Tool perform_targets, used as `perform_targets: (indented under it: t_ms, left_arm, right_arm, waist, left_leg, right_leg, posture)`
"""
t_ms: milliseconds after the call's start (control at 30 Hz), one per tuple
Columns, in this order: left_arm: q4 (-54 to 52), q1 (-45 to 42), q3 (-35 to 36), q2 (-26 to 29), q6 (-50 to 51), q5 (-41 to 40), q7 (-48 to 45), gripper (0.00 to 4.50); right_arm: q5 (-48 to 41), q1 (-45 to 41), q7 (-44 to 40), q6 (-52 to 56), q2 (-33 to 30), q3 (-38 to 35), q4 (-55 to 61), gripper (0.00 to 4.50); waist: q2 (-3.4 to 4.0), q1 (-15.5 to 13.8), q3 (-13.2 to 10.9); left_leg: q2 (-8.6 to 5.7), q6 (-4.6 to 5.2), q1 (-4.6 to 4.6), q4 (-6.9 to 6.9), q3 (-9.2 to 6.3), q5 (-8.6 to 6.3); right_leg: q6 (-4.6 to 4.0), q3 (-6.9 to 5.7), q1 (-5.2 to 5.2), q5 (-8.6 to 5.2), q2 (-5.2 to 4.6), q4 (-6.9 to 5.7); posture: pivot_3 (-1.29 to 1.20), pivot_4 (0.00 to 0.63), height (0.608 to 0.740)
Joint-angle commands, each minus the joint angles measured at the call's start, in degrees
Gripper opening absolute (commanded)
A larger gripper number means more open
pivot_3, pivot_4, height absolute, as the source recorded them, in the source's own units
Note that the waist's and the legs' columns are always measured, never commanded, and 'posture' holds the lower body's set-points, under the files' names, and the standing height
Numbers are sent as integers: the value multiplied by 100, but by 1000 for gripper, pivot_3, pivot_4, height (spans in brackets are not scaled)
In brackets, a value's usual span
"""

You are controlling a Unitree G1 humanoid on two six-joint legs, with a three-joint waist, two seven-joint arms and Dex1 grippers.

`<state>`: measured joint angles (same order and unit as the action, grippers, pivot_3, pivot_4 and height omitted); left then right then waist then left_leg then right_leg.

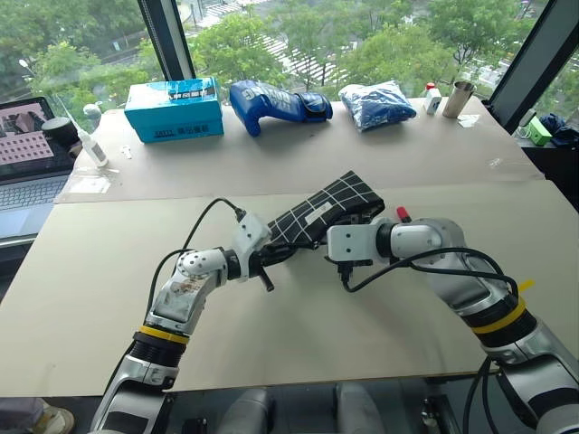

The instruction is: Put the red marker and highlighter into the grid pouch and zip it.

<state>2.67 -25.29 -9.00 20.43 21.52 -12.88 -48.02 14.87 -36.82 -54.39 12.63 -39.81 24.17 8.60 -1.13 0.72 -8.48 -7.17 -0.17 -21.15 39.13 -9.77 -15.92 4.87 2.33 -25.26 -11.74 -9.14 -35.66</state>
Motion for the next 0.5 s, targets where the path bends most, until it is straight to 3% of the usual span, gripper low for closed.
perform_targets:
  t_ms: [33,267,500]
  left_arm:
    - [-217,-79,116,-59,24,-167,30,0]
    - [-393,-173,543,-261,754,-856,186,0]
    - [-377,-246,630,-161,875,-928,232,0]
  right_arm:
    - [-310,-19,5,298,-86,-653,267,4468]
    - [-1803,78,-246,1297,-471,-2536,402,4468]
    - [-2307,744,163,2174,-744,-3431,270,4468]
  waist:
    - [0,-1,0]
    - [0,-17,0]
    - [0,-30,0]
  left_leg:
    - [0,0,0,0,0,0]
    - [0,1,0,0,-1,-1]
    - [2,3,2,-1,1,-2]
  right_leg:
    - [0,0,0,0,0,0]
    - [0,0,3,0,-1,0]
    - [0,1,3,0,0,-1]
  posture:
    - [0,150,740]
    - [0,150,740]
    - [0,150,740]
